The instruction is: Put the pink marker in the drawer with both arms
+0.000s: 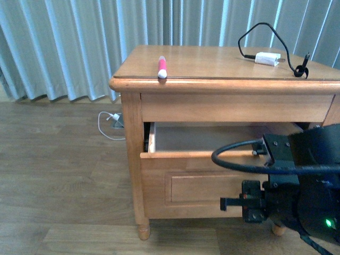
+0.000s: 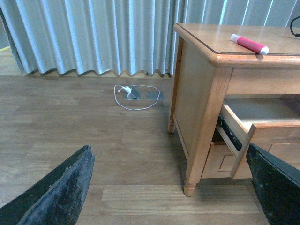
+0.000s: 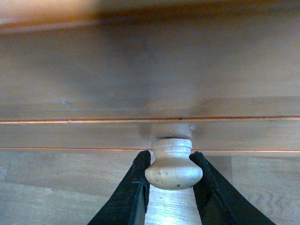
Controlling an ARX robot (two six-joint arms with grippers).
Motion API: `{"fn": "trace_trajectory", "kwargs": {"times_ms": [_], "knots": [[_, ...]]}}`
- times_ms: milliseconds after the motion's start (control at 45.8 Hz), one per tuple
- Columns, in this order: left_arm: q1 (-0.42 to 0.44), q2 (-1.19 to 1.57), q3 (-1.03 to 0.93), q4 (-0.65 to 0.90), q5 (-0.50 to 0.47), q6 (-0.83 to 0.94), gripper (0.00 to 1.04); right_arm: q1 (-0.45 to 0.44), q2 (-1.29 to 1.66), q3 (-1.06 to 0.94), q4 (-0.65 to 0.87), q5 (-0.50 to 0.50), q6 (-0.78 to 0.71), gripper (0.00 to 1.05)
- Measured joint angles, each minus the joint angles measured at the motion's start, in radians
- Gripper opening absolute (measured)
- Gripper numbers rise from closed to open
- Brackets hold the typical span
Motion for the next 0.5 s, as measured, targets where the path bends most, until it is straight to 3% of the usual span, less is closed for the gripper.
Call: {"fn": "trace_trajectory", "kwargs": {"times_ms": [502], "knots": [[0.000, 0.000, 0.000, 0.000, 0.000, 0.000, 0.99, -0.015, -0.169, -0.233, 0.030, -0.083, -0.021, 0.24]]}}
